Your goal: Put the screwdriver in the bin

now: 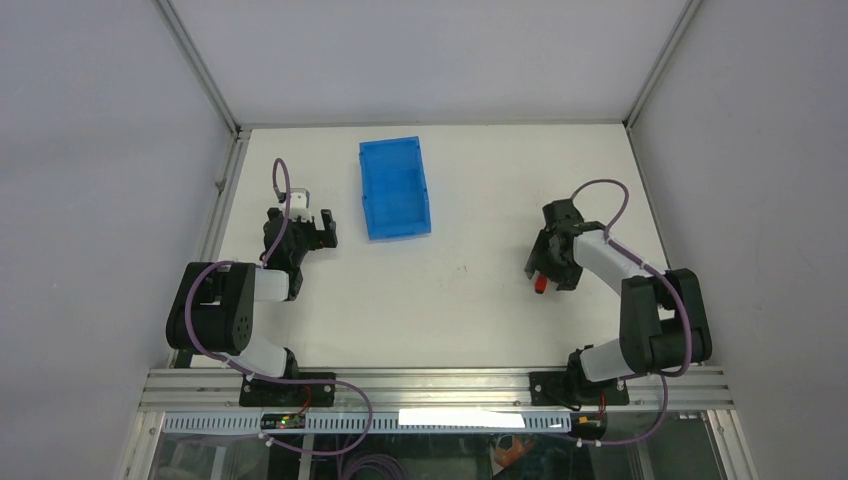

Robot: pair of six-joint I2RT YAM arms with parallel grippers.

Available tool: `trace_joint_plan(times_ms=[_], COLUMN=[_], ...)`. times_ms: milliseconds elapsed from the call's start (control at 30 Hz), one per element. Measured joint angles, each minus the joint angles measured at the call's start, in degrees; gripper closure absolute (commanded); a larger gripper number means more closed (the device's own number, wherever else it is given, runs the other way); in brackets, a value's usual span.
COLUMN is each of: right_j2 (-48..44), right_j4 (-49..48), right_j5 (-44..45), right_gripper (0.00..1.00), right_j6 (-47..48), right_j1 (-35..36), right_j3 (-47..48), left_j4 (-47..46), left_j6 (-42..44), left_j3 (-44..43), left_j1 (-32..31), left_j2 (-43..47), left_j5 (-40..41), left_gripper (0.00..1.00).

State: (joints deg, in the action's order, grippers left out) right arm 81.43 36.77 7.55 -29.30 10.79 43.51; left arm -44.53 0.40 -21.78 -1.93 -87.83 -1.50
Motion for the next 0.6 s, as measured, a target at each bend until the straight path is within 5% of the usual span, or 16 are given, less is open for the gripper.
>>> trace_joint_plan(times_ms=[67, 167, 233, 600], right_j2=[1.16, 2.67, 3.41, 3.96], right_j4=[0.09, 0.42, 0.37, 7.43], right_j5=[0.85, 2.01, 2.49, 6.36], right_gripper=[0.47, 0.83, 0.95, 1.0], right_j6=[-0.66, -1.33, -2.12, -0.28], right_j1=[0.2, 0.24, 0.33, 2.05], right_j3=[0.74, 1.86, 2.54, 10.27], left_j4=[0.0, 0.0, 0.0, 0.0], left_j6=[0.0, 0.0, 0.0, 0.0], left_j3=[0.0, 0.0, 0.0, 0.0], left_j1=[0.0, 0.0, 0.0, 0.0], left_j2=[0.0, 0.0, 0.0, 0.0], left_j5=[0.0, 0.0, 0.0, 0.0], left_gripper=[0.01, 0.01, 0.01, 0.01])
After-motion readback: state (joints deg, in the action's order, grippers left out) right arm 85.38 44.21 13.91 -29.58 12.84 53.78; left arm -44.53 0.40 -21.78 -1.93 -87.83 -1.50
